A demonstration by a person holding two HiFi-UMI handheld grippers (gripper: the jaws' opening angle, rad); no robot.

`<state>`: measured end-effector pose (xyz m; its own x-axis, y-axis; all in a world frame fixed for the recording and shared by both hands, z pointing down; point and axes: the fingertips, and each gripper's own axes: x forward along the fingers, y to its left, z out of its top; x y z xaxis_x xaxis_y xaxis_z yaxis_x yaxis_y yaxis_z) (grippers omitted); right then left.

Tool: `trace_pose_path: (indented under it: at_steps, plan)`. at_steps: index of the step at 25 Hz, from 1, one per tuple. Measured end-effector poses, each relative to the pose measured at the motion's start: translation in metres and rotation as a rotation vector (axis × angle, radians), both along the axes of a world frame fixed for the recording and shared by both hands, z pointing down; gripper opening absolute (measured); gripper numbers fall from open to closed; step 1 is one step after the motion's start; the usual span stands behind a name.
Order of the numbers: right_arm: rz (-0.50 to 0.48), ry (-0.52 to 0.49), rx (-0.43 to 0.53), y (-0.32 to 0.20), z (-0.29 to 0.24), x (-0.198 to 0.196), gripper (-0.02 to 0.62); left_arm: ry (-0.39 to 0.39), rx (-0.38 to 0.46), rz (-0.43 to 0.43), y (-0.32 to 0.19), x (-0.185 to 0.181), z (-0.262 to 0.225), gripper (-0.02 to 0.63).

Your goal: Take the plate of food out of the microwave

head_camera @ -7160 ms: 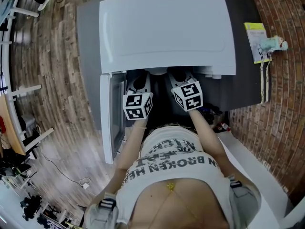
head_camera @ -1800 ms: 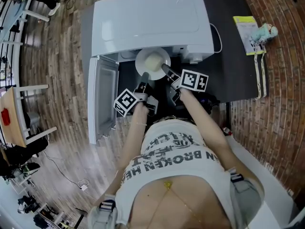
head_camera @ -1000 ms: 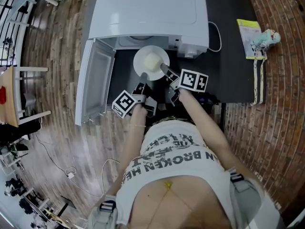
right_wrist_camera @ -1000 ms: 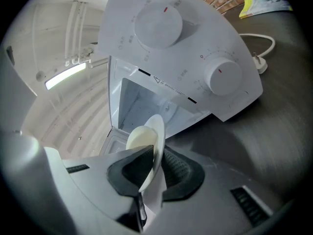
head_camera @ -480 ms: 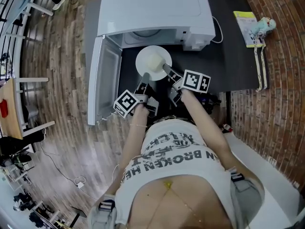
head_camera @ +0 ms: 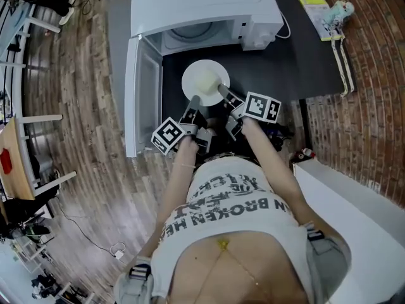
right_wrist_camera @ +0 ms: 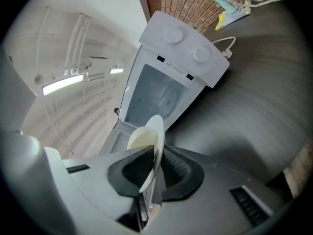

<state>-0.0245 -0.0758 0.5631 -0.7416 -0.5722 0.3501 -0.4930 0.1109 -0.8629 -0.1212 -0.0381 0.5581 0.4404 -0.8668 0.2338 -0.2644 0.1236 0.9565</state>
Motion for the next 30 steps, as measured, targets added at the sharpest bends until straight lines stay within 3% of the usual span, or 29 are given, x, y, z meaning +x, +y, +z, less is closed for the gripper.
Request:
trace_pose_path:
  at_steps: [12,19,30]
  plan:
    - [0.073,0.007,0.001,0.055,0.004,0.007,0.043,0.004,0.011,0.071,0.047,0.005,0.004,0.017]
    - [0.063,-0.019,0.002,0.065,0.002,0.014,0.043,-0.009,0.02,0.061,0.059,0.013,0.001,0.017]
    - [0.029,-0.02,-0.002,0.075,-0.006,0.075,0.043,-0.016,0.019,0.014,0.073,0.074,-0.007,0.017]
